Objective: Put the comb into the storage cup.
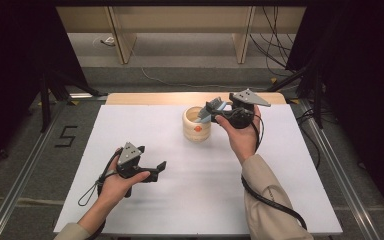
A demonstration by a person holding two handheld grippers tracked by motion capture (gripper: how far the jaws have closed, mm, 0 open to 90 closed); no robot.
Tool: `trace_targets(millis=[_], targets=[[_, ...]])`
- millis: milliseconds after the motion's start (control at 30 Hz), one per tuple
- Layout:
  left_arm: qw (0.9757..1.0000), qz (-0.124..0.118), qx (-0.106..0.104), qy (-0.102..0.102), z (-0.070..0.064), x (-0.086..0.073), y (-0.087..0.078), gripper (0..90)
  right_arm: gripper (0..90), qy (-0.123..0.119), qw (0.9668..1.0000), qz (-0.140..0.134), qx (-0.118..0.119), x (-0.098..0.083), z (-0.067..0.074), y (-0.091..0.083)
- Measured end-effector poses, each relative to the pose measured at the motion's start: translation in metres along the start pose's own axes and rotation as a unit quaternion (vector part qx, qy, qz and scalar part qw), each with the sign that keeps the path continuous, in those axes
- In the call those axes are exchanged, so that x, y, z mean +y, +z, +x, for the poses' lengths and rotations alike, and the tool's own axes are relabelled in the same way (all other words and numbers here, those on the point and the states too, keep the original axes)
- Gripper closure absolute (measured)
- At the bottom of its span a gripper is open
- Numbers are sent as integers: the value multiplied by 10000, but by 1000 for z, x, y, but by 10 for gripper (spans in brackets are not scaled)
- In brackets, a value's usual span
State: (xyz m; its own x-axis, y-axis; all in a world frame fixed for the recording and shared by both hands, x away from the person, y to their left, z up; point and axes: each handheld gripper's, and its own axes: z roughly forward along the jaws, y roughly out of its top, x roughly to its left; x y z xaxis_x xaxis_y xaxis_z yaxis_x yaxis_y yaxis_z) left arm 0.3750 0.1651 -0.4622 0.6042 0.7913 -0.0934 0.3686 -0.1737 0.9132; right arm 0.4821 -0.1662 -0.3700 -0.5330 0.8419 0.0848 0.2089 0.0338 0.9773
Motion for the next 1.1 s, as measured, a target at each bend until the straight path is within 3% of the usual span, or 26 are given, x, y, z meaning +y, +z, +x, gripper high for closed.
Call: trace_targets(millis=[467, 1100], targets=[[10000, 26, 22, 8, 0, -1, -1, 23, 65, 36, 9999, 96, -16, -3, -15, -23], [10000, -15, 61, -1, 1, 0, -3, 23, 65, -58, 9997, 245, 6, -12, -13, -39]])
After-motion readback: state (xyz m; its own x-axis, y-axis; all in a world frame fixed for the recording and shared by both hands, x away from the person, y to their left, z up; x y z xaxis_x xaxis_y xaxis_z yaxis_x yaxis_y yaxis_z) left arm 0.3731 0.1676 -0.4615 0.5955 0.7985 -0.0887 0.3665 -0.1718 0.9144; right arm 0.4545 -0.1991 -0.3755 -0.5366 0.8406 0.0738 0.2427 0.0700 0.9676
